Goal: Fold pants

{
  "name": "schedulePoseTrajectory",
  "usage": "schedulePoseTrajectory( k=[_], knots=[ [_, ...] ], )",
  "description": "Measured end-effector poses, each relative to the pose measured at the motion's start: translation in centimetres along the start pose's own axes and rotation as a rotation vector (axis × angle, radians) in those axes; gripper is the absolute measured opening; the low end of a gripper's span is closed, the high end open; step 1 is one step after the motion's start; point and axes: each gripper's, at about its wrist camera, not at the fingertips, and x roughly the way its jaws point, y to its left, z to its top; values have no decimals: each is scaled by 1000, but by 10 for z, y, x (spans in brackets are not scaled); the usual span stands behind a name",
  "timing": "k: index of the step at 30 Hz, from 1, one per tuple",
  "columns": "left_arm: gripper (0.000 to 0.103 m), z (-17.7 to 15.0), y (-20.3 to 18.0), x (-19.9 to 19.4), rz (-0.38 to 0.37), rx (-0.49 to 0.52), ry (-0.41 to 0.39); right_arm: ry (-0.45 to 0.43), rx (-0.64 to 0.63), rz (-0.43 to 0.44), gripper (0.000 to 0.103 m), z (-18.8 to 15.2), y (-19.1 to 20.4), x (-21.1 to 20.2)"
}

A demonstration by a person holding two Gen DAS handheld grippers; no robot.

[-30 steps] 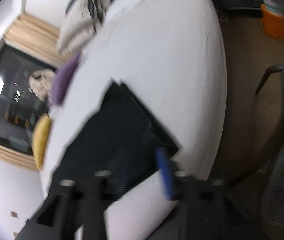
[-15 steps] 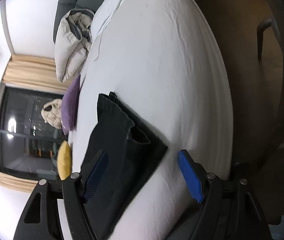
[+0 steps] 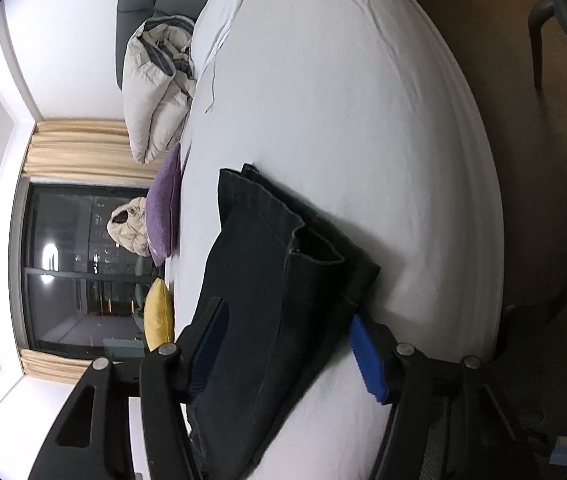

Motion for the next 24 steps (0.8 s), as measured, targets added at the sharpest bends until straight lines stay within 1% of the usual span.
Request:
schedulePoseTrajectory(
  k=[3,6,8,9,11,14,17,24],
  knots=[
    [13,0,0,1,1,-1,1,-15,38,15,54,-3,-4,5],
    [13,1,1,1,1,-8,2,-24,28,15,45,-7,-1,13],
    [13,1,0,1,1,-11,4,-23,38,30,29,-8,-1,19],
    [13,2,-1,1,-1,-13,5,-24,45,36,27,-8,-2,20],
    [13,3,-3,0,-13,-17,10,-29,32,24,14,-11,0,23],
    [13,7,-13,0,-50,-16,20,-41,10,9,11,-13,5,27],
    [13,10,-32,6,-90,7,47,-57,-27,-19,10,-14,13,27],
    [13,9,-59,24,-161,33,108,-96,-151,-80,9,-16,46,28]
  ],
)
